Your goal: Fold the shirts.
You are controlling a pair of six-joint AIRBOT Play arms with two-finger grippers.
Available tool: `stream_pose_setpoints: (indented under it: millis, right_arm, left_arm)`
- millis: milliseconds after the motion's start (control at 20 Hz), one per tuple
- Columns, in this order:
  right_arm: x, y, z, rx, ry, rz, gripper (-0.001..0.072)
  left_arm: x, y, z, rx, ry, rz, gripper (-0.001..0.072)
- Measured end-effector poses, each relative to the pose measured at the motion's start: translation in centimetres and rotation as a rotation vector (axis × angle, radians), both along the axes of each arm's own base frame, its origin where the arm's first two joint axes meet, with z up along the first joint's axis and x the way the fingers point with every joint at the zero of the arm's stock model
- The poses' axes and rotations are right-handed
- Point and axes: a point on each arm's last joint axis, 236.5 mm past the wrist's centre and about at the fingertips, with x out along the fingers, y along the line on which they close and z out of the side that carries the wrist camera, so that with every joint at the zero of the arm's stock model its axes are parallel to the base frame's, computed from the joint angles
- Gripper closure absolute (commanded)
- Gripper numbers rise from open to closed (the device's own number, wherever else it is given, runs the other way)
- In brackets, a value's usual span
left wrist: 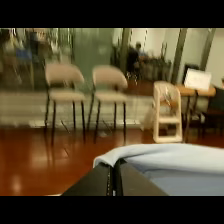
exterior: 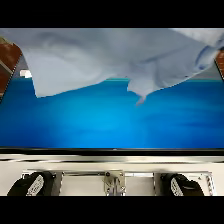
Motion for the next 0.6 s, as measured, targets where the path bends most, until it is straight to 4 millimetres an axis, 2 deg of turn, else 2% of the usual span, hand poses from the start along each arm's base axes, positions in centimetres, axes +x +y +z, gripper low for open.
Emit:
stream_pose_setpoints:
  millis: [50, 150, 300, 450, 500, 600]
  right_arm:
    - [-2.5, 0.3, 1.2, -0.013, -0.038, -0.010, 0.0657]
    - [-6.5, 0.8, 1.7, -0.032, -0.052, -0.027, 0.0657]
    - [-9.3, 1.2, 0.3, -0.050, 0.006, -0.039, 0.0657]
    - [-9.0, 1.1, -2.1, -0.051, 0.115, -0.041, 0.0657]
    - [-8.0, 1.0, -3.5, -0.044, 0.180, -0.036, 0.0657]
    - [-5.1, 0.6, -7.8, -0.018, 0.369, -0.024, 0.0657]
  left_arm:
    - [-1.3, 0.0, 0.3, 0.021, -0.003, 0.021, 0.0674]
    - [-3.1, 0.5, -0.4, 0.057, 0.039, 0.079, 0.0674]
    - [-4.4, 1.2, -2.6, 0.093, 0.138, 0.138, 0.0674]
    - [-4.4, 1.8, -5.3, 0.110, 0.248, 0.161, 0.0674]
    - [-4.1, 2.0, -6.5, 0.112, 0.290, 0.162, 0.0674]
    - [-2.6, 2.5, -9.7, 0.108, 0.398, 0.159, 0.0674]
